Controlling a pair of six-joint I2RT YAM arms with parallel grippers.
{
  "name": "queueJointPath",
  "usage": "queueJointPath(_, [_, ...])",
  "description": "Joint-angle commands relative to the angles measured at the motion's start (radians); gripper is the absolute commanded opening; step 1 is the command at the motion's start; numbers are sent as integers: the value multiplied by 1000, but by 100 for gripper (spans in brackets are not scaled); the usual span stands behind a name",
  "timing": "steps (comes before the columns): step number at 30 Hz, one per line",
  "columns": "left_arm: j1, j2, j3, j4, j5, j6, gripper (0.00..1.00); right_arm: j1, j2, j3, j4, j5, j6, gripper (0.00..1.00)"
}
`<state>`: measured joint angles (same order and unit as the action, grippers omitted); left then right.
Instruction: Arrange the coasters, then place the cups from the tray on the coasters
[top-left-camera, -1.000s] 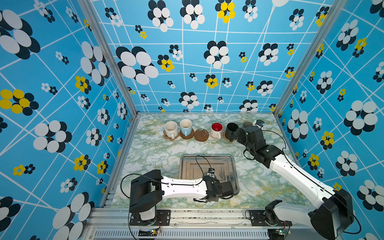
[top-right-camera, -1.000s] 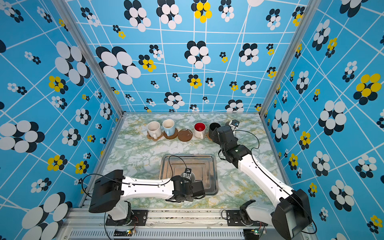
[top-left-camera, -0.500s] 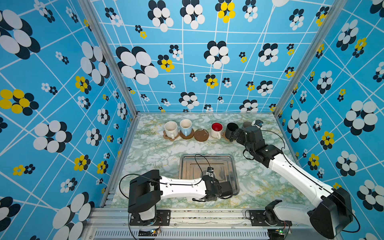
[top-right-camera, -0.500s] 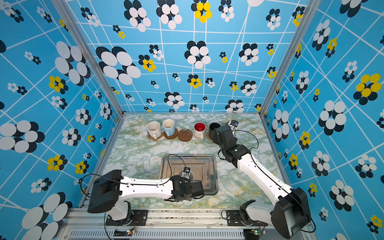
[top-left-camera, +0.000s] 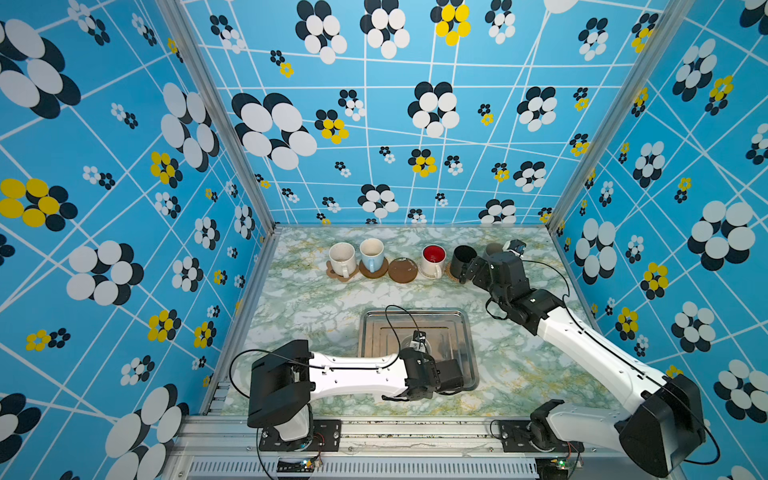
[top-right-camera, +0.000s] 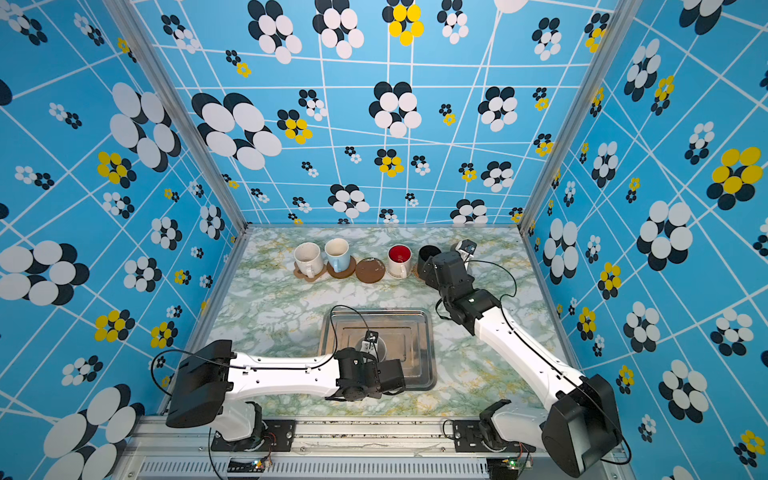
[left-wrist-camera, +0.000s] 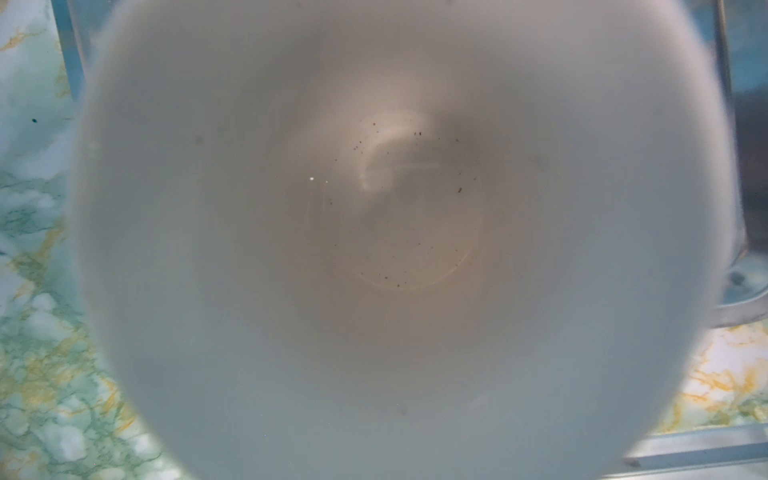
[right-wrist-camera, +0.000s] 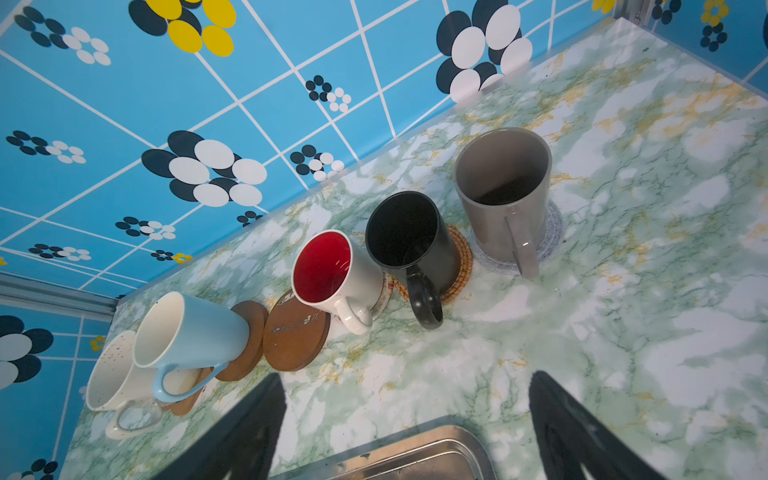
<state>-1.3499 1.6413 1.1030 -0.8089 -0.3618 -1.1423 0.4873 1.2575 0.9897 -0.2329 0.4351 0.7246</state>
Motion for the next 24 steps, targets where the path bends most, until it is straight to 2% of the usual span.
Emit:
queueJointPath(1, [18,-51,24,-22,-74,23,0,-9,11,30,-31,-5,-15,93])
queueJointPath(24, [135,-74,29,22,-33,174,0,-10,65,67,-49,-32,-38,93])
